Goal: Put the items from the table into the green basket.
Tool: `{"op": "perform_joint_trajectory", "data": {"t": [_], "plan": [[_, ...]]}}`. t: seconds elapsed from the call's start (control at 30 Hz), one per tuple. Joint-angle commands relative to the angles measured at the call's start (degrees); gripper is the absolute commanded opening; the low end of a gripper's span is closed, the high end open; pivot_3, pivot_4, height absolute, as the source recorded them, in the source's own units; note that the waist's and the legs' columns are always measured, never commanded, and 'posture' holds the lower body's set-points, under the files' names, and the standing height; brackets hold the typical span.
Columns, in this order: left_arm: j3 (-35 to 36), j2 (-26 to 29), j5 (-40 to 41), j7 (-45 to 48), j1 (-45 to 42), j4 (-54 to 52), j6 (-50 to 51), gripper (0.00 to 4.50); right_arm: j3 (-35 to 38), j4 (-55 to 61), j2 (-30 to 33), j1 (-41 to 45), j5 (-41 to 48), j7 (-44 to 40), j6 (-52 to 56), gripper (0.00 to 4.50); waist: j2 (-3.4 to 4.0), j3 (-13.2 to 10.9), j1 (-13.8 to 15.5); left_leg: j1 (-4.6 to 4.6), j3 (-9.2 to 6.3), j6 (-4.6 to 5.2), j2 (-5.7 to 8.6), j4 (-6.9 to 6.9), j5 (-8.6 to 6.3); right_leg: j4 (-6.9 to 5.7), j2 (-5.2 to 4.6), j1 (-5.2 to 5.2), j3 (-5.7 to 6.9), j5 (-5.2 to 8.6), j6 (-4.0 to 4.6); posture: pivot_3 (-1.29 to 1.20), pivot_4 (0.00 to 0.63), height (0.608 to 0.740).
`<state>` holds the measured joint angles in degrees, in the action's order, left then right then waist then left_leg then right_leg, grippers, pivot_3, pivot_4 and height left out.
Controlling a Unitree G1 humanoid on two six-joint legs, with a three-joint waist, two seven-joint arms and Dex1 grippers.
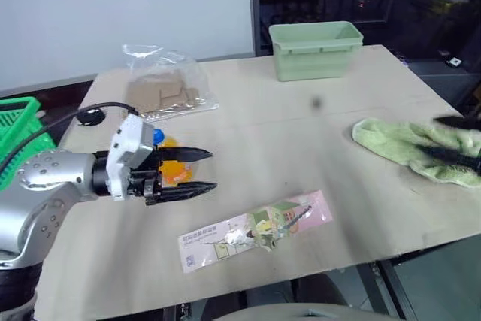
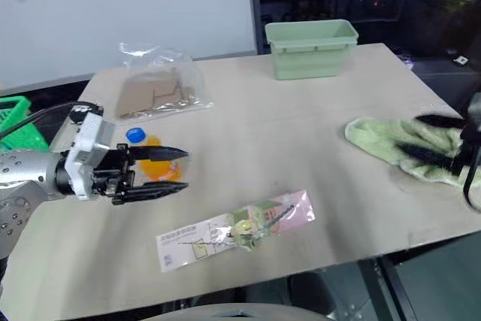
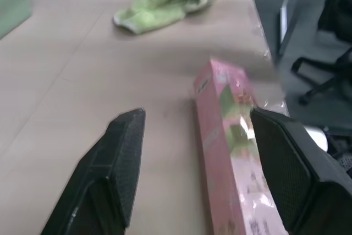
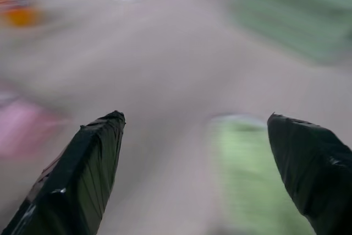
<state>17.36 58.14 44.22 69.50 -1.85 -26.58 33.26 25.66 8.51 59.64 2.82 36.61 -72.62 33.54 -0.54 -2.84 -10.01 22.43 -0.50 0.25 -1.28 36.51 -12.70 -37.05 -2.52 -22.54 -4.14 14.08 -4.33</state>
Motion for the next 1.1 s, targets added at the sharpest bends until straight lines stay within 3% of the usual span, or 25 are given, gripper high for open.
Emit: {"op": "perform_joint_trajectory", "data": {"t": [0.03, 0.17, 0.53, 0.8, 1.1], "plan": [[-1.44, 2.44, -4.53, 3.10, 4.33, -3.43, -3.42, 3.16, -0.20, 9.05, -3.49, -4.78, 2.14, -0.42, -2.04, 4.33, -0.03, 0.02, 0.43, 0.07, 0.00, 0.00, 0.00, 0.00, 0.00, 0.03, 0.00, -0.06, 0.00, 0.00, 0.00, -0.11, 0.000, 0.740], [-2.65, 4.58, -6.53, 5.08, 7.08, -4.19, -3.86, 3.16, -1.49, 11.45, -2.81, -8.62, -0.92, -2.72, -6.12, 4.33, -0.02, -0.04, 1.37, 0.13, 0.10, -0.01, 0.02, 0.04, 0.00, 0.07, -0.06, -0.12, -0.04, 0.00, 0.00, -0.12, 0.000, 0.740], [-6.84, 6.85, -12.87, 7.79, 12.45, -6.37, -7.03, 3.16, -1.90, 10.08, -4.25, -7.42, 3.19, -6.39, -8.57, 4.33, -0.10, 0.01, 1.57, 0.09, 0.08, -0.01, 0.01, 0.11, -0.01, 0.07, -0.06, -0.06, -0.01, -0.01, 0.02, -0.11, 0.000, 0.740], [-12.97, 5.09, -18.56, 3.93, 13.14, -5.57, -8.24, 3.16, -1.50, 13.30, -2.85, -7.23, 9.45, -11.46, -6.41, 4.33, -0.10, 0.01, 1.71, 0.07, 0.07, -0.01, 0.01, 0.11, 0.00, 0.06, -0.06, -0.05, -0.01, -0.01, 0.01, -0.12, 0.000, 0.740], [-16.12, 3.77, -21.28, 0.96, 13.54, -5.80, -7.87, 3.16, -3.00, 11.73, -1.93, -4.94, 8.40, -11.11, -7.50, 4.33, -0.14, -0.01, 1.90, 0.07, 0.09, -0.01, 0.00, 0.11, 0.00, 0.06, -0.06, -0.05, -0.01, -0.01, 0.01, -0.12, 0.009, 0.740]]}}
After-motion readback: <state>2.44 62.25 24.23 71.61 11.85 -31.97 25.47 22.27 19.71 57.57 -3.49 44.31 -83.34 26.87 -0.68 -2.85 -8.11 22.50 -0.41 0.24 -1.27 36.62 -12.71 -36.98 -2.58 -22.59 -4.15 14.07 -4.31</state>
